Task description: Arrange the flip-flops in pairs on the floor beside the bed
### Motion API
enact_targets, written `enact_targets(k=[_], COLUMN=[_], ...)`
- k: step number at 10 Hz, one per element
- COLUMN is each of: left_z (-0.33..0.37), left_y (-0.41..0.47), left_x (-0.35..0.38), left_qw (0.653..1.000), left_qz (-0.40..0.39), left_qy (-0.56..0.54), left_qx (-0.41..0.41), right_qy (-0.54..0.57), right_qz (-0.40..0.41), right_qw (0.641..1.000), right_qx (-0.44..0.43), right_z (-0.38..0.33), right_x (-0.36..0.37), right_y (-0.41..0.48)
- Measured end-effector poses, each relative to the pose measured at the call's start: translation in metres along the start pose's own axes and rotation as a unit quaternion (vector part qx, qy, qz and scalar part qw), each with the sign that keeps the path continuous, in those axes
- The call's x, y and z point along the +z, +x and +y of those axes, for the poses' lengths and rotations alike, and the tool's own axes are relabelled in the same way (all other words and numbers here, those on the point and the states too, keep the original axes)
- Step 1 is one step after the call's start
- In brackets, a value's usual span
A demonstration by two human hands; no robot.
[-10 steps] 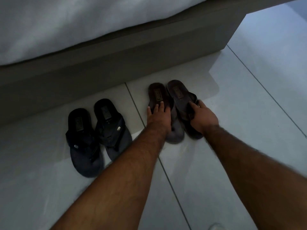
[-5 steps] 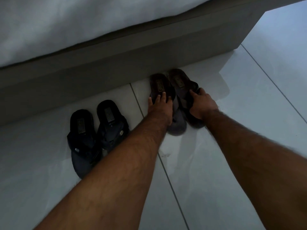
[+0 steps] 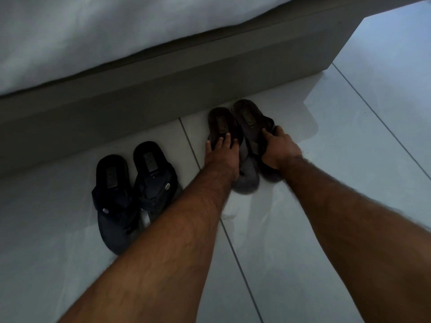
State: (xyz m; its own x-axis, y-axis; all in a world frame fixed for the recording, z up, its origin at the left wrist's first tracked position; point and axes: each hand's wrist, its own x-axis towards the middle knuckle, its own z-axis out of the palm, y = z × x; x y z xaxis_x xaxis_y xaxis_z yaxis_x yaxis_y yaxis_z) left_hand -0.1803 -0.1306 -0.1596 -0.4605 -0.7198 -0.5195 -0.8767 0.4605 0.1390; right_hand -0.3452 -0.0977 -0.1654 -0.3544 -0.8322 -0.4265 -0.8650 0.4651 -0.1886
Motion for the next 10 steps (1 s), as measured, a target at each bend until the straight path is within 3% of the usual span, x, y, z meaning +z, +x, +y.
enact_targets(k=[6,8,10], left_z=[0.018,0.014,0.015], left_y=[-0.036,-0.036,-0.071], left_x=[0.027,0.028,0.009], left_qw=[1.000,0.999,0.985], left_qz=[0.000,0.010,0.150], left_qy=[0.009,0.021,-0.001], left_qx=[0.016,0.023,0.085], right_qy=[0.020,-0.035,-0.083], right_qz=[-0.005,-0.017,0.089], right_qw=[1.000,0.999,0.990], right_qx=[0.009,0.014,-0.076], right_z=[0.025,0.023,0.014], right_x=[0.018,0.010,-0.025], right_y=[-0.047,-0.047,-0.076])
